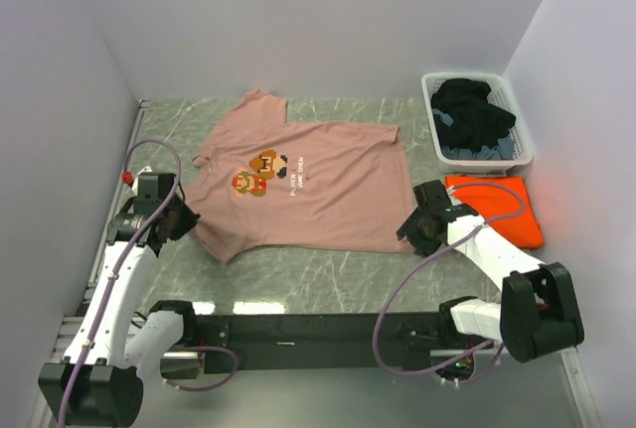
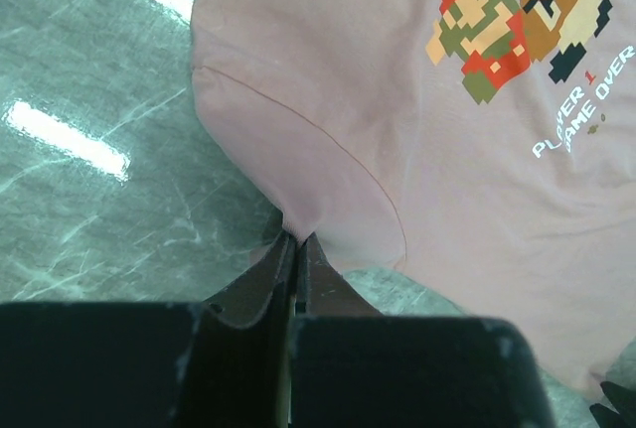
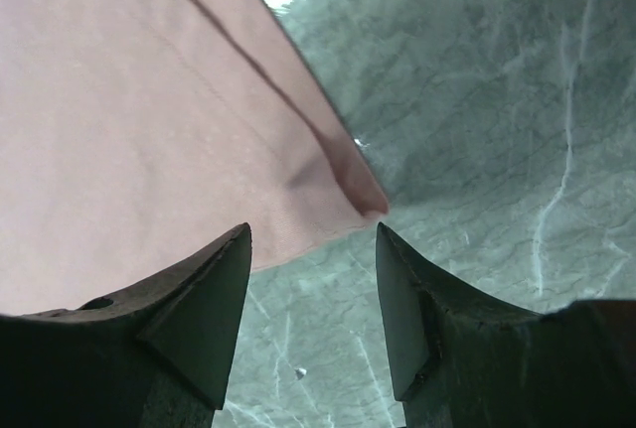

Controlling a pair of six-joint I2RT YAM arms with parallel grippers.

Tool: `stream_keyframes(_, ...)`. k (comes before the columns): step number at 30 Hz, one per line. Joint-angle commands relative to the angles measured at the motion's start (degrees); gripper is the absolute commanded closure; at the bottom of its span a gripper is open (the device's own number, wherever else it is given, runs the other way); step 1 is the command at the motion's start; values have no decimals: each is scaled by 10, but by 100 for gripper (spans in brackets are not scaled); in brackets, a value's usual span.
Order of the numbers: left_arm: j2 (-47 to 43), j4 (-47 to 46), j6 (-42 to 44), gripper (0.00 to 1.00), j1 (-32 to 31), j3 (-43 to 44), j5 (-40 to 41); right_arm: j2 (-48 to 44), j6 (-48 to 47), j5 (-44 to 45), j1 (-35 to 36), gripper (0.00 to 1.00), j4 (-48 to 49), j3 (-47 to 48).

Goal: Fold and stack the t-shirts
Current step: Fold the tshirt

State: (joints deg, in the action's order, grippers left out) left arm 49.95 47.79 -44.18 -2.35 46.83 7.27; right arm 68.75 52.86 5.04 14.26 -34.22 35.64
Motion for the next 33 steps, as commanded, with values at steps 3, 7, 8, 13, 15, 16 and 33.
stream_keyframes(3,-14,-16,1,96,-11,4,-6,29,38,19,7,40,-9,7)
stream_keyframes(7,-20,-16,-3,96,-14,1,-4,49,41,31,7,41,-11,12)
stream_keyframes(8,-21,-16,-5,96,-15,1,-6,59,42,32,6,41,-11,14)
stream_keyframes(13,-23,-11,-8,96,-20,2,-1,81,44,25,8,42,-11,10)
stream_keyframes(15,-23,-9,-7,96,-22,5,6,92,42,26,8,46,-13,10)
stream_keyframes(16,-23,-9,-6,96,-22,5,7,94,43,23,8,47,-16,10)
stream_keyframes(33,-15,3,-1,95,-21,18,36,94,18,28,8,96,-37,7)
